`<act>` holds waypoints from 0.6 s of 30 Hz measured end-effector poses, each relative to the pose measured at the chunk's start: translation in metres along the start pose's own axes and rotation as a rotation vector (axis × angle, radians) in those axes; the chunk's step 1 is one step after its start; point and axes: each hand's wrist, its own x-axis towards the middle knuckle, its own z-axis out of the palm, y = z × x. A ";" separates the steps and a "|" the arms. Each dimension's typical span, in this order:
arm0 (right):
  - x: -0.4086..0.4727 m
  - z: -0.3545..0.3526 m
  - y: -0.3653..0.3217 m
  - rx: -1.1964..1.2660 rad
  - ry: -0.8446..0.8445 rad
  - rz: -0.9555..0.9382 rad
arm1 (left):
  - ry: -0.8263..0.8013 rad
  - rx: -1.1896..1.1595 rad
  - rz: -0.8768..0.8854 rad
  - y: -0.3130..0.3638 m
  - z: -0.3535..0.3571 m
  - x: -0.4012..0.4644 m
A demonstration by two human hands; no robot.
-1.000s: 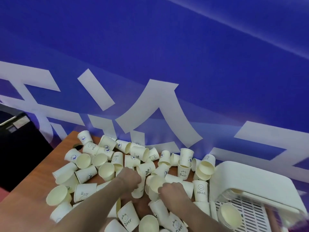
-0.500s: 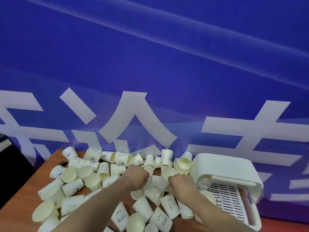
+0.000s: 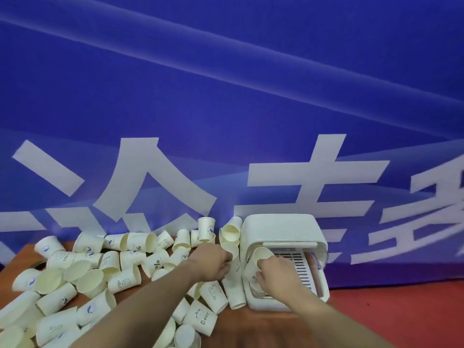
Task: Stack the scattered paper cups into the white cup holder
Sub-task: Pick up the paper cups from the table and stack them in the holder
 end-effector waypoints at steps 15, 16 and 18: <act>-0.059 0.016 0.091 0.057 -0.075 0.180 | -0.023 0.210 0.143 0.090 -0.003 0.059; -0.062 0.017 0.095 0.067 -0.083 0.186 | -0.044 0.234 0.145 0.095 -0.001 0.061; -0.066 0.022 0.102 0.088 -0.096 0.199 | -0.086 0.273 0.144 0.103 0.002 0.065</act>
